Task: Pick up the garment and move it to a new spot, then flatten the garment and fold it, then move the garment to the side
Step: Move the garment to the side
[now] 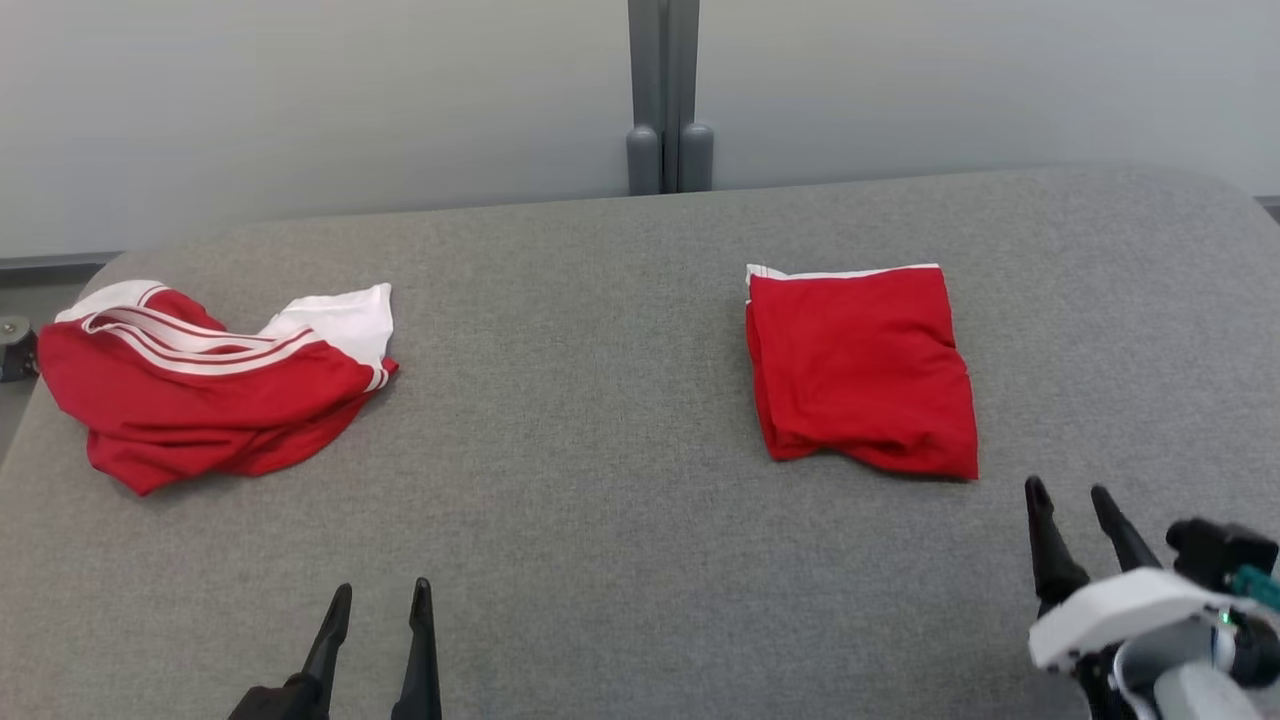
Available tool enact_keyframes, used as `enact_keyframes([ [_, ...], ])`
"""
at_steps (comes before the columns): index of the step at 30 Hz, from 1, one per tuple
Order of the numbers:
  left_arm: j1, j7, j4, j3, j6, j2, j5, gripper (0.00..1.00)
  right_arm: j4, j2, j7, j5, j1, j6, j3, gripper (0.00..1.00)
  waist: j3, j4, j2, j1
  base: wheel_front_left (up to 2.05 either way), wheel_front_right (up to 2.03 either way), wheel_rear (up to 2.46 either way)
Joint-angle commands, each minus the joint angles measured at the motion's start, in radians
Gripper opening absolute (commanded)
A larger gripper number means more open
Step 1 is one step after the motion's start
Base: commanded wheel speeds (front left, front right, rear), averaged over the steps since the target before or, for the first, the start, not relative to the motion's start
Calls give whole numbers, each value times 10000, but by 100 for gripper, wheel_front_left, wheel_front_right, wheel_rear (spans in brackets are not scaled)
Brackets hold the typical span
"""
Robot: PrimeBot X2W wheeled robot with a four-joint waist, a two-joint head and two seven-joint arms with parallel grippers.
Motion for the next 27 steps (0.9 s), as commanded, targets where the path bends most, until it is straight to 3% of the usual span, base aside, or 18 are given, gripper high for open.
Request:
enact_keyframes([
  [1, -107, -2, -66, -82, 57, 30, -79, 100, -40, -245, 405, 264, -693, -8, 14, 100, 412, 30, 0, 0, 0, 0, 0],
  [4, -411, -2, -109, -280, 113, 30, -154, 100, 409, -381, 1662, 689, -1742, -10, -346, 100, 946, 78, 0, 0, 0, 0, 0],
  [10, -1057, -2, -32, -737, 86, 30, -205, 100, 1756, -275, 3827, 119, -4120, -5, -755, 100, 1998, 378, 0, 0, 0, 0, 0],
  [18, -1733, -2, 5, -1147, 152, 32, -176, 100, 3843, 0, 4380, -940, -5836, -3, -1418, 100, 2811, 826, 0, 0, 0, 0, 0],
  [22, -1781, -2, -7, -1169, 197, 30, -112, 100, 4759, 314, 4698, -588, -6141, -3, -1473, 100, 2879, 838, 0, 0, 0, 0, 0],
  [23, -1772, -2, -16, -1156, 210, 30, -90, 100, 4858, 368, 4655, -433, -6167, -3, -1519, 42, 2885, 800, 0, 0, 0, 0, 0],
  [24, -1759, -2, -35, -1113, 222, 30, -65, 100, 4933, 394, 4558, -280, -6236, -3, -1564, 0, 2891, 714, 0, 0, 0, 0, 0],
  [27, -1701, -2, -79, -1020, 216, 30, 25, 100, 5014, 366, 4311, 25, -6327, -16, -1548, 0, 2912, 344, 0, 0, 0, 0, 0],
])
